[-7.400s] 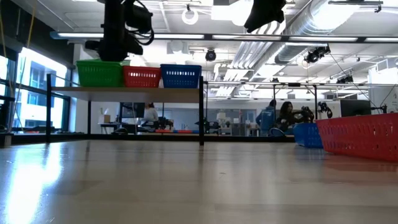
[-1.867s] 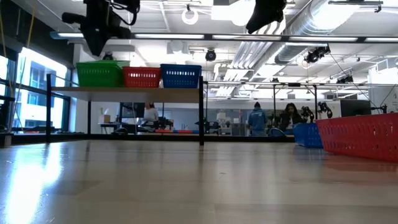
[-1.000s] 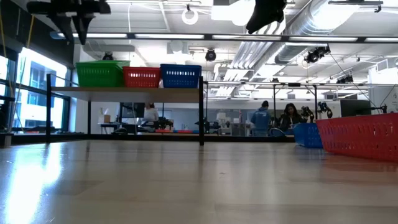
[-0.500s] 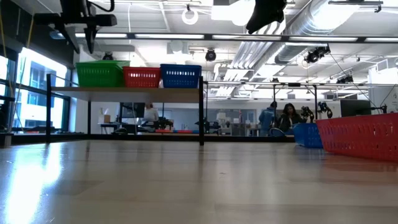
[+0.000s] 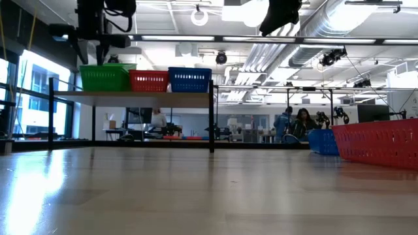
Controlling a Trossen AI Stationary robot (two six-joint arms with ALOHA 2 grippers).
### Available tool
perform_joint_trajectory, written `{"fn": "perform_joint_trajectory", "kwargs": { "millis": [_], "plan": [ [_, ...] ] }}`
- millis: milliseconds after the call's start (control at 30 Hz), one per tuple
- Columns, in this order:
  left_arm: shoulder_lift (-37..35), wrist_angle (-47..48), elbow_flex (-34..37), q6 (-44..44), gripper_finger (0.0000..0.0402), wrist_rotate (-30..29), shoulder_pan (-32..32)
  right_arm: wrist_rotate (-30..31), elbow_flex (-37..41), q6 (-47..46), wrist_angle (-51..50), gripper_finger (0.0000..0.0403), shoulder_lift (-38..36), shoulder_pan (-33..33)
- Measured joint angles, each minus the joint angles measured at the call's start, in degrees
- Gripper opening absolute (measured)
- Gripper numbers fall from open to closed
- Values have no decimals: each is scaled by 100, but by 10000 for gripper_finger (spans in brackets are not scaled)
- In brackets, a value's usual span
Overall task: Stack baskets on shelf by color
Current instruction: Stack the green basket on top of the red baskets on the shelf
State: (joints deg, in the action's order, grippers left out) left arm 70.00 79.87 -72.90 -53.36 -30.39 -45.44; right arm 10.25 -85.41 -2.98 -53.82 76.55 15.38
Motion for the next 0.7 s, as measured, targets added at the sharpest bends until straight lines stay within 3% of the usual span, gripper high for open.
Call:
{"fn": "perform_joint_trajectory", "kwargs": {
  "millis": [300,700],
  "plan": [
    [68,0,0,2,149,-74,-36,-4,0,0,-7,110,0,0],
    [69,-2,0,209,32,-374,-36,40,0,0,-1,110,0,0]
  ]
}}
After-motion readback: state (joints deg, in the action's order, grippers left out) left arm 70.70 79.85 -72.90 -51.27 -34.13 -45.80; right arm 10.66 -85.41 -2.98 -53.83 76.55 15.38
